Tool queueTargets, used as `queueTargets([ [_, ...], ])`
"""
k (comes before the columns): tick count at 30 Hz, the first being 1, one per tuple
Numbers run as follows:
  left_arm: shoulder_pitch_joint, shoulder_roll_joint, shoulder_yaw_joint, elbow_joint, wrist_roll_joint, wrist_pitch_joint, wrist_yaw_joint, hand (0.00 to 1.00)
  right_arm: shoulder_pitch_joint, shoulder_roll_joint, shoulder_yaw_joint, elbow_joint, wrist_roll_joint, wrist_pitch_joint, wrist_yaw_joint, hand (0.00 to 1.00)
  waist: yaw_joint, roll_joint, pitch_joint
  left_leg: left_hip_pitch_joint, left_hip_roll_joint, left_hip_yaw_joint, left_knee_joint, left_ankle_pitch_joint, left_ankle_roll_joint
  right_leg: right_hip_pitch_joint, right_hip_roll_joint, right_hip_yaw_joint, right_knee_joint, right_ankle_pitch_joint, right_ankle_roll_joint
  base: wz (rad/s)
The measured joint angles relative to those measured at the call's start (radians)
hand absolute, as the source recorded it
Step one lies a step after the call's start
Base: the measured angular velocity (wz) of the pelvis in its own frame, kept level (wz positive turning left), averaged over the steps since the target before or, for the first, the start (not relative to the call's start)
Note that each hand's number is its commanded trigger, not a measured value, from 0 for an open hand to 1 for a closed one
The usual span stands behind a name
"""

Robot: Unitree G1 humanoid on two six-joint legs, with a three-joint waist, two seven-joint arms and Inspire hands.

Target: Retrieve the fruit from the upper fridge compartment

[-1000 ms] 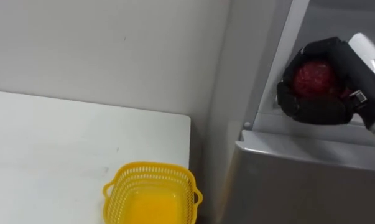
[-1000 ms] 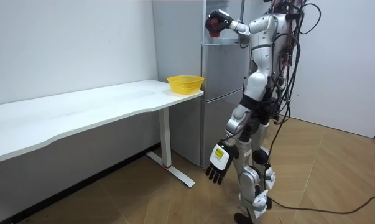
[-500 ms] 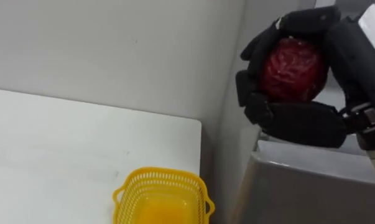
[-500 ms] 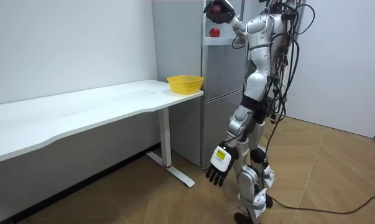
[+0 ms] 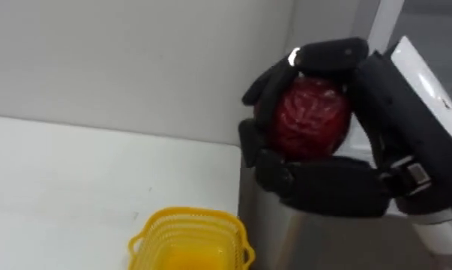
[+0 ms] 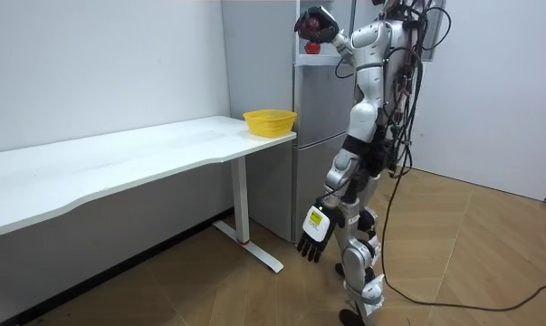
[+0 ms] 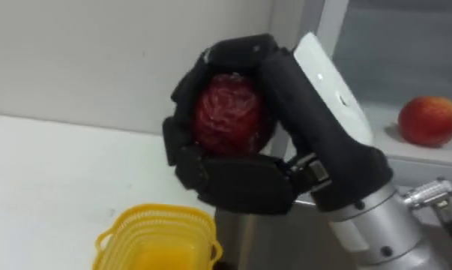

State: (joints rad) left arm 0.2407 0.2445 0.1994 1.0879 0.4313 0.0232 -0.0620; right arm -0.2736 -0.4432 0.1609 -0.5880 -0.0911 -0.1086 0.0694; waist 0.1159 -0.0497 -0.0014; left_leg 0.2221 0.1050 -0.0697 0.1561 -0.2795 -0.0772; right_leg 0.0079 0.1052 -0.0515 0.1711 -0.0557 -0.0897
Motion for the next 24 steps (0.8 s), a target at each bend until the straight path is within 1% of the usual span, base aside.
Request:
queueTargets([
  [1,-0.015,-0.001,-0.019,-0.020,0.000,-0.002,0.000,0.00,-0.005,0.012,0.003,0.024,0.003,0.002,0.007,1.00,0.006,-0.006,0.0052,-0.021,0.021,0.039,-0.031,0.021,0.004,0.008,0.001,0.002,-0.001,-0.003,0.004,0.53],
  [2,-0.020,-0.001,-0.025,-0.031,0.000,-0.001,0.000,0.00,-0.006,0.019,0.003,0.039,0.005,0.003,0.015,1.00,0.019,-0.010,0.0057,-0.022,0.020,0.048,-0.023,0.023,0.010,0.011,0.002,0.001,-0.001,-0.007,0.010,0.32],
  [3,-0.033,0.000,-0.031,-0.036,0.000,0.002,0.000,0.00,-0.009,0.024,0.003,0.070,0.008,0.005,0.031,1.00,0.032,-0.019,0.0074,-0.023,0.018,0.061,-0.022,0.026,0.019,0.013,0.003,-0.008,-0.002,-0.008,0.011,0.16],
  [4,-0.041,0.001,-0.031,-0.034,0.000,0.004,0.001,0.00,-0.014,0.029,0.003,0.086,0.006,0.019,0.050,1.00,0.050,-0.036,0.0090,-0.029,0.011,0.059,-0.019,0.028,0.022,0.013,0.001,-0.009,-0.002,-0.009,0.012,0.14],
  [6,-0.049,-0.002,-0.033,-0.018,0.000,0.005,0.000,0.00,-0.030,0.041,0.004,0.117,0.006,0.025,0.083,1.00,0.070,-0.050,0.0111,-0.041,0.004,0.058,-0.004,0.024,0.026,0.012,-0.002,-0.009,-0.004,-0.011,0.013,0.07],
  [7,-0.052,-0.005,-0.040,-0.012,0.003,0.006,-0.006,0.00,-0.032,0.040,0.005,0.137,0.008,0.022,0.095,1.00,0.083,-0.052,0.0108,-0.054,-0.002,0.052,0.010,0.014,0.027,0.010,-0.005,-0.008,-0.004,-0.022,0.015,0.11],
  [8,-0.049,-0.005,-0.043,-0.012,0.005,0.008,-0.011,0.00,-0.032,0.039,0.005,0.148,0.008,0.023,0.100,1.00,0.083,-0.052,0.0109,-0.058,-0.004,0.047,0.017,0.013,0.028,0.011,-0.007,-0.007,-0.001,-0.029,0.022,0.28],
  [9,-0.046,-0.004,-0.048,-0.012,0.010,0.014,-0.013,0.00,-0.035,0.040,0.005,0.180,0.009,0.024,0.107,1.00,0.087,-0.052,0.0108,-0.064,-0.010,0.033,0.025,0.012,0.028,0.010,-0.010,-0.010,0.004,-0.036,0.029,0.24],
  [10,-0.046,-0.004,-0.050,-0.013,0.012,0.020,-0.016,0.00,-0.046,0.040,0.008,0.215,0.010,0.031,0.109,1.00,0.101,-0.051,0.0113,-0.067,-0.013,0.032,0.030,0.013,0.029,0.006,-0.015,-0.012,0.012,-0.037,0.029,0.19],
  [11,-0.046,-0.003,-0.052,-0.014,0.012,0.021,-0.018,0.00,-0.054,0.040,0.011,0.232,0.009,0.037,0.109,1.00,0.108,-0.050,0.0114,-0.070,-0.015,0.032,0.033,0.013,0.029,0.003,-0.016,-0.013,0.017,-0.037,0.029,0.05],
  [12,-0.046,0.000,-0.052,-0.014,0.012,0.023,-0.020,0.00,-0.064,0.040,0.017,0.270,0.009,0.045,0.110,1.00,0.117,-0.052,0.0102,-0.074,-0.015,0.029,0.037,0.013,0.029,0.003,-0.018,-0.017,0.018,-0.037,0.029,0.10],
  [13,-0.047,0.003,-0.050,-0.015,0.012,0.024,-0.024,0.00,-0.064,0.041,0.017,0.301,0.009,0.053,0.110,1.00,0.126,-0.057,0.0073,-0.079,-0.016,0.024,0.041,0.014,0.029,0.003,-0.019,-0.025,0.018,-0.037,0.028,0.12],
  [15,-0.053,0.003,-0.048,-0.015,0.012,0.029,-0.032,0.00,-0.064,0.046,0.017,0.360,0.004,0.057,0.108,1.00,0.137,-0.064,0.0042,-0.079,-0.017,0.013,0.045,0.015,0.028,0.007,-0.020,-0.036,0.017,-0.036,0.024,0.17],
  [16,-0.059,0.001,-0.048,-0.015,0.012,0.033,-0.037,0.00,-0.064,0.048,0.017,0.404,0.000,0.058,0.107,1.00,0.140,-0.069,0.0051,-0.080,-0.017,0.008,0.048,0.015,0.028,0.012,-0.022,-0.041,0.018,-0.035,0.019,0.21],
  [17,-0.060,-0.002,-0.048,-0.015,0.012,0.033,-0.039,0.00,-0.065,0.047,0.017,0.424,-0.001,0.061,0.107,1.00,0.144,-0.070,0.0043,-0.080,-0.017,0.007,0.048,0.015,0.028,0.013,-0.023,-0.043,0.018,-0.037,0.019,0.19],
  [18,-0.063,-0.005,-0.048,-0.015,0.012,0.033,-0.043,0.00,-0.065,0.048,0.017,0.447,-0.002,0.071,0.105,1.00,0.150,-0.074,0.0051,-0.084,-0.018,0.004,0.048,0.014,0.028,0.011,-0.024,-0.046,0.018,-0.038,0.019,0.12],
  [19,-0.066,-0.002,-0.047,-0.015,0.012,0.034,-0.051,0.00,-0.065,0.048,0.017,0.461,-0.002,0.078,0.105,1.00,0.154,-0.081,0.0081,-0.089,-0.017,-0.001,0.050,0.014,0.028,0.009,-0.024,-0.052,0.017,-0.041,0.019,0.12],
  [20,-0.067,-0.001,-0.047,-0.015,0.012,0.035,-0.054,0.00,-0.065,0.047,0.016,0.465,-0.002,0.080,0.104,1.00,0.156,-0.083,0.0093,-0.091,-0.017,-0.003,0.050,0.014,0.028,0.009,-0.024,-0.055,0.017,-0.043,0.019,0.13],
  [21,-0.068,0.002,-0.047,-0.015,0.012,0.036,-0.060,0.00,-0.065,0.047,0.017,0.469,-0.001,0.081,0.104,1.00,0.157,-0.090,0.0128,-0.093,-0.017,-0.007,0.050,0.013,0.027,0.009,-0.024,-0.058,0.016,-0.046,0.018,0.10],
  [23,-0.067,0.003,-0.047,-0.016,0.013,0.037,-0.071,0.00,-0.065,0.047,0.016,0.482,0.014,0.080,0.104,1.00,0.160,-0.099,0.0119,-0.093,-0.015,-0.006,0.051,0.012,0.026,0.012,-0.026,-0.064,0.015,-0.050,0.016,0.09],
  [24,-0.067,0.002,-0.048,-0.019,0.012,0.037,-0.077,0.00,-0.067,0.047,0.017,0.500,0.024,0.079,0.103,1.00,0.165,-0.105,0.0114,-0.092,-0.015,0.000,0.051,0.012,0.026,0.014,-0.031,-0.067,0.016,-0.053,0.016,0.09],
])
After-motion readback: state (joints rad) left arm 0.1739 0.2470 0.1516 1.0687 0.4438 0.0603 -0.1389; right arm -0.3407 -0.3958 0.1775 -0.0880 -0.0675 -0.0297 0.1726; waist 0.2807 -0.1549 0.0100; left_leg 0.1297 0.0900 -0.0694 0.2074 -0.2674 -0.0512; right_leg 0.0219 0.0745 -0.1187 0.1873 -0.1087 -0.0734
